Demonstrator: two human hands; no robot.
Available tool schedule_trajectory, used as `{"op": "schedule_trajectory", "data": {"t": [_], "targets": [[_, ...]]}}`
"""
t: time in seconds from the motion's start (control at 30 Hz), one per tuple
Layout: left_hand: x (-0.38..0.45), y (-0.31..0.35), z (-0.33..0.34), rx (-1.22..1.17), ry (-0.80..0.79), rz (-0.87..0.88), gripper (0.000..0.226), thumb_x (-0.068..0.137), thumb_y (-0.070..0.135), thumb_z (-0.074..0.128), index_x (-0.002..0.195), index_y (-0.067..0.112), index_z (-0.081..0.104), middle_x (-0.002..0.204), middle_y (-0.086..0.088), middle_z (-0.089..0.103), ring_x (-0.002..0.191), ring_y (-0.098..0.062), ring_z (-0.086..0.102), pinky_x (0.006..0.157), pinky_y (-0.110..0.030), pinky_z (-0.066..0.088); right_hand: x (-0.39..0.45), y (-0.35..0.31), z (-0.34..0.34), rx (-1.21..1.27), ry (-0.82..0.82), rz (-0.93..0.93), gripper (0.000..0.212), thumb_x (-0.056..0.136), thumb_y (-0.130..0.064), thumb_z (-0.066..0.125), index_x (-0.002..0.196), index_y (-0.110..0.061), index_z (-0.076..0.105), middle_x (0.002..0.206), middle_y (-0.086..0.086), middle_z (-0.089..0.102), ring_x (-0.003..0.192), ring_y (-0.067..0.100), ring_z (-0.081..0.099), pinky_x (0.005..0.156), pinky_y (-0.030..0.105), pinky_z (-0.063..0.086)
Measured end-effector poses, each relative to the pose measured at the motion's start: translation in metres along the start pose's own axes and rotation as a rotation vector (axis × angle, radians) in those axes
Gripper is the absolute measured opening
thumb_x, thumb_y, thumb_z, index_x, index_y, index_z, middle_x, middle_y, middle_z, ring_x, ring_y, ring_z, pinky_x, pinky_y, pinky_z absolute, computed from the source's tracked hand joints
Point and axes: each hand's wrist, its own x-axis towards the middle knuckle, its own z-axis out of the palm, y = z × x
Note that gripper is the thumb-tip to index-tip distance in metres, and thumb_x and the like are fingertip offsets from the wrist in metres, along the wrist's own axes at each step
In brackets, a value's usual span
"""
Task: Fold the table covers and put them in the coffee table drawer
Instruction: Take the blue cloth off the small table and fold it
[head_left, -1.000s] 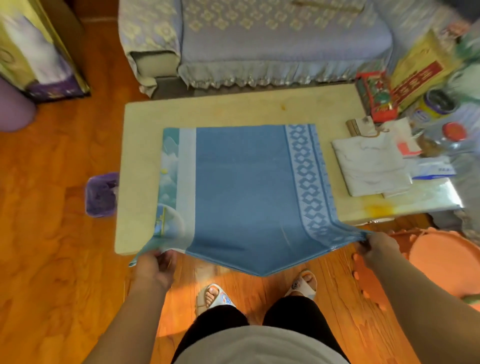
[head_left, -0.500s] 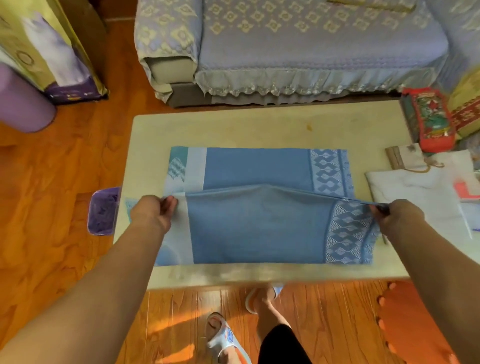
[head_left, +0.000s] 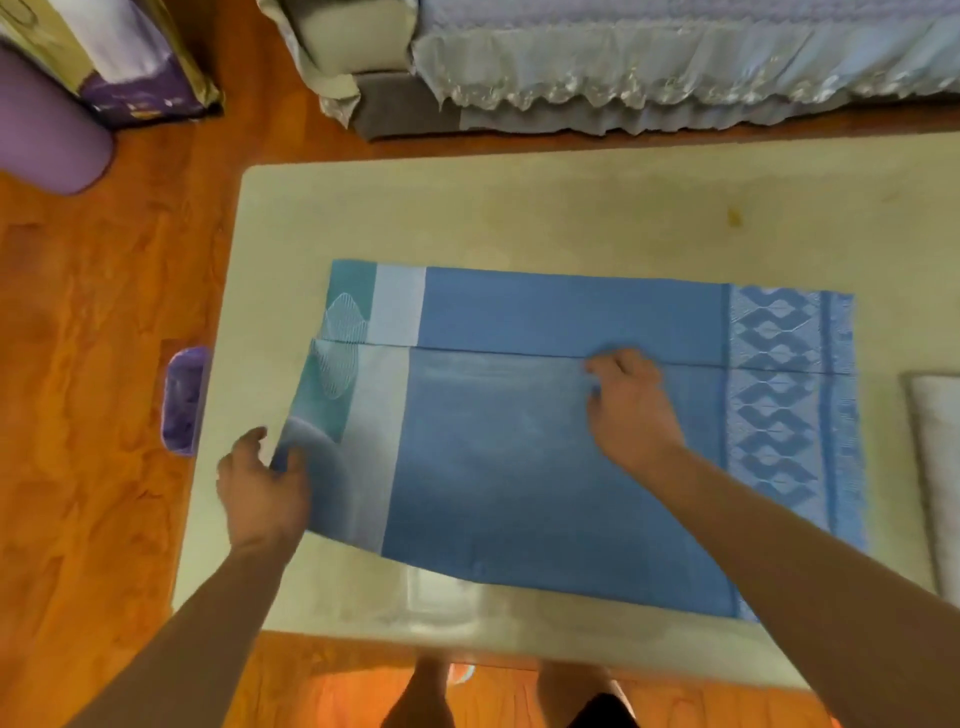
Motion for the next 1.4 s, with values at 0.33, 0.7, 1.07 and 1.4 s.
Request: {"op": "schedule_trajectory", "data": {"t": [0.33,0.7,1.07,1.4], "targets": [[0.048,-0.071,-0.04,-0.245,-0.776,0.085,0.09,0.066,0.086,0.063,0.125,0.018,0.064,0.112,-0.002,0.071,0.108,-0.009,0.065,0.096,-0.027,0.047,0.068,-0.119,0.071,-0.18,-0.232,-0.233,0.055,0.097,-0.022,0.052,0.149,-0.016,0.038,0.149,0.005,0.038,0.133,0.03,0.035,0.11,0.045,0.038],[0.055,-0.103,-0.035,-0.296,-0.9,0.047,0.055,0.072,0.06,0.082,0.111,0.022,0.072,0.109,0.009,0.076,0.104,-0.005,0.07,0.092,-0.022,0.05,0.095,-0.123,0.07,-0.384,-0.223,-0.156,0.029,0.097,-0.023,0.056,0.123,-0.012,0.059,0.129,0.012,0.054,0.122,0.035,0.048,0.094,0.042,0.041],[0.066,-0.107,-0.028,-0.328,-0.907,0.051,0.026,0.103,0.016,0.055,0.124,0.022,0.069,0.121,0.012,0.072,0.114,-0.001,0.064,0.092,-0.014,0.045,0.115,-0.125,0.063,-0.433,-0.232,-0.026,0.034,0.1,-0.032,0.053,0.131,-0.02,0.055,0.131,0.009,0.05,0.125,0.033,0.046,0.095,0.044,0.041],[0.061,-0.106,-0.027,-0.355,-0.822,-0.067,0.025,0.103,0.014,0.054,0.104,0.012,0.079,0.103,0.0,0.079,0.099,-0.014,0.072,0.083,-0.019,0.05,0.114,-0.132,0.056,-0.368,-0.243,-0.05,0.021,0.1,-0.023,0.05,0.117,-0.012,0.057,0.116,0.011,0.055,0.115,0.035,0.052,0.09,0.044,0.043]]}}
